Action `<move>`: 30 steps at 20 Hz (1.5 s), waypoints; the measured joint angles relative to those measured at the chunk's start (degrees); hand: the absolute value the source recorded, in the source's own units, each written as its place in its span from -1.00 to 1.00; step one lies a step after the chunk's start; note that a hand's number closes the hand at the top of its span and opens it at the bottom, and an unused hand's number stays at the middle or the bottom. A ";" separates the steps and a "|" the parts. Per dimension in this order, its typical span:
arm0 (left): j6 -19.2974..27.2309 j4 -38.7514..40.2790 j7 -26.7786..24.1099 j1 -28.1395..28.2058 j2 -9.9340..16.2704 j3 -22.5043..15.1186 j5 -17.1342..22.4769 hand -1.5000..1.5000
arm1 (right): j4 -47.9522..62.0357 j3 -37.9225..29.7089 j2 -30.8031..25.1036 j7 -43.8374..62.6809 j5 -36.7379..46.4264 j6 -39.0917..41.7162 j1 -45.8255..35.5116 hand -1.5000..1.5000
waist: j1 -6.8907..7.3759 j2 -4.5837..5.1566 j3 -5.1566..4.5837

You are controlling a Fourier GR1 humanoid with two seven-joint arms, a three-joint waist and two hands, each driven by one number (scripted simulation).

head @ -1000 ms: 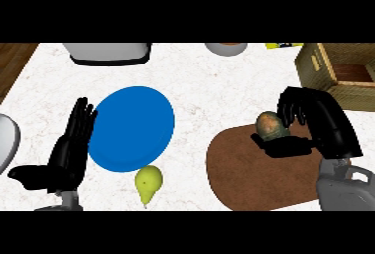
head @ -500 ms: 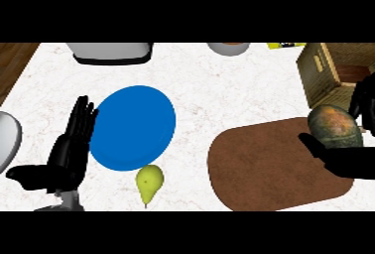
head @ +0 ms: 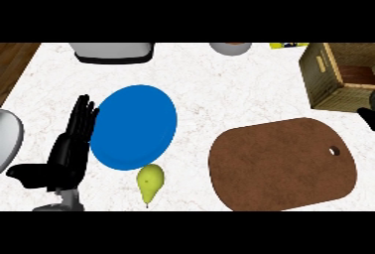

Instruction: Pick the squash from the cutting board and place it in the basket

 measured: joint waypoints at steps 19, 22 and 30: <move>0.11 1.73 -0.56 -1.11 -1.19 0.03 -0.98 0.00 | 37.54 -5.62 -13.14 -26.44 4.74 -11.73 -3.86 1.00 | 0.29 0.13 0.02; 0.82 0.77 0.63 -1.55 -1.65 -0.47 -1.56 0.00 | 42.48 -5.08 -14.37 -30.68 6.31 -13.89 -3.39 1.00 | 0.31 0.12 0.02; 0.02 -0.63 0.64 0.02 -1.52 -0.63 -1.46 0.00 | 58.67 -4.57 -16.96 -39.24 7.75 -18.60 -8.37 1.00 | 0.54 0.16 0.03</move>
